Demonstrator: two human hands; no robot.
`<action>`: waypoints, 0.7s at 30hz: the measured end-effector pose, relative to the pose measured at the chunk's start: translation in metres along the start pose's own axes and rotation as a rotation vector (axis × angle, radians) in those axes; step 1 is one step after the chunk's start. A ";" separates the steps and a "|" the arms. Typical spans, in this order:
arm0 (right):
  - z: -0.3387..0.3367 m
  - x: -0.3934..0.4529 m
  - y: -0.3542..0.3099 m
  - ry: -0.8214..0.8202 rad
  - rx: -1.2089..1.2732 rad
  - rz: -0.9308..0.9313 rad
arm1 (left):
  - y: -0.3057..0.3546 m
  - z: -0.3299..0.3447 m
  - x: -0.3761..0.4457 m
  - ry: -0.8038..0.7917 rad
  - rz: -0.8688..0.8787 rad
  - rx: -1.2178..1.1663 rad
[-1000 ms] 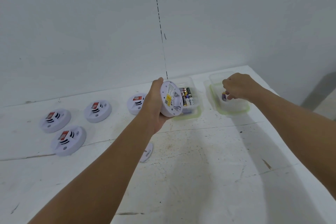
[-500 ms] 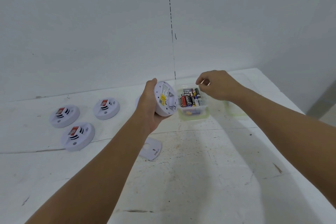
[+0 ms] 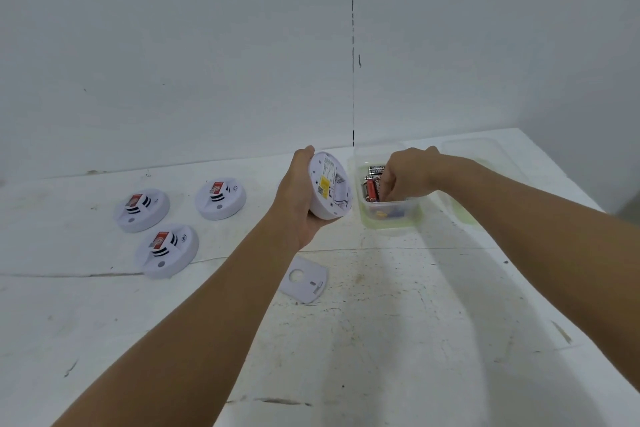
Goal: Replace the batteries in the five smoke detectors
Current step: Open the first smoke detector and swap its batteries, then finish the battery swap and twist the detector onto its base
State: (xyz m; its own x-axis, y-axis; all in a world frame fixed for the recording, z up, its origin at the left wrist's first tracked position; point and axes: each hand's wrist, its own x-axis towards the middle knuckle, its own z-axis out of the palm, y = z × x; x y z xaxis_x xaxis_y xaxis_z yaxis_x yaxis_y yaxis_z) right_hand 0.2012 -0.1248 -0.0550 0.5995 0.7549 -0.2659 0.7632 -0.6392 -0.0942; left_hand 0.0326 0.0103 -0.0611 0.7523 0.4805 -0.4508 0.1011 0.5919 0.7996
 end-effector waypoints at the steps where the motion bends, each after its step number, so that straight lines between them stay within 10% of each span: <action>1: 0.001 0.002 0.000 0.004 -0.013 -0.003 | 0.000 0.000 0.001 0.001 0.001 0.000; 21: 0.008 0.009 -0.003 0.038 -0.038 -0.146 | -0.003 -0.009 0.004 0.001 0.009 0.020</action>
State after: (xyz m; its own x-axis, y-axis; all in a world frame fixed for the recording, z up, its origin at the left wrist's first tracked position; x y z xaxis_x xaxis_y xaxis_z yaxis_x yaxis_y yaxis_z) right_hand 0.2029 -0.1173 -0.0651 0.4898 0.8447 -0.2159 0.8509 -0.5171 -0.0924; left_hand 0.0294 0.0165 -0.0691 0.7527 0.4859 -0.4441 0.1079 0.5745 0.8114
